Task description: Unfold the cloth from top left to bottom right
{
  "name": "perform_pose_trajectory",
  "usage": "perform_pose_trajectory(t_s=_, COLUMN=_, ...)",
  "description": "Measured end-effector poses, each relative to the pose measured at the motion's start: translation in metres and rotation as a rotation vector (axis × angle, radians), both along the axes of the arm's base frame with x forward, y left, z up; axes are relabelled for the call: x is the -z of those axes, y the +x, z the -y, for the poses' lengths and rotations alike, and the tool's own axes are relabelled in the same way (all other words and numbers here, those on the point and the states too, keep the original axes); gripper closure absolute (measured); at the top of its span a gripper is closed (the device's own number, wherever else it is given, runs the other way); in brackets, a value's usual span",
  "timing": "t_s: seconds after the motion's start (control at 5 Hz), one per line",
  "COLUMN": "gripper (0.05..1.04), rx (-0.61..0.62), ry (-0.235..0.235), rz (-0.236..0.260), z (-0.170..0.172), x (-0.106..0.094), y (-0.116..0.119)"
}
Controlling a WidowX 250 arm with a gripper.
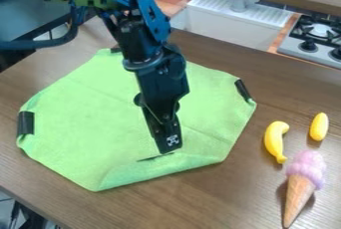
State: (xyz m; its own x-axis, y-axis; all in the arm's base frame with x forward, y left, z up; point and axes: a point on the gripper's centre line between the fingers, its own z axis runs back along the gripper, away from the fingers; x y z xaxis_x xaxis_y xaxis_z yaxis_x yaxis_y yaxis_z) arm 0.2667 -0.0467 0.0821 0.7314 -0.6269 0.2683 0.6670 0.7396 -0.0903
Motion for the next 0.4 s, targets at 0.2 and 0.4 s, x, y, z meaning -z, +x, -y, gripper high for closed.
perform_pose_trajectory(t_s=0.2, gripper=0.119, rx=0.029, ry=-0.016, rz=0.009, z=-0.004, x=-0.005, y=0.0)
perform_pose_trajectory(t_s=0.4, gripper=0.082, rx=-0.015, ry=-0.023, rz=0.071, z=-0.034, x=-0.032, y=0.017)
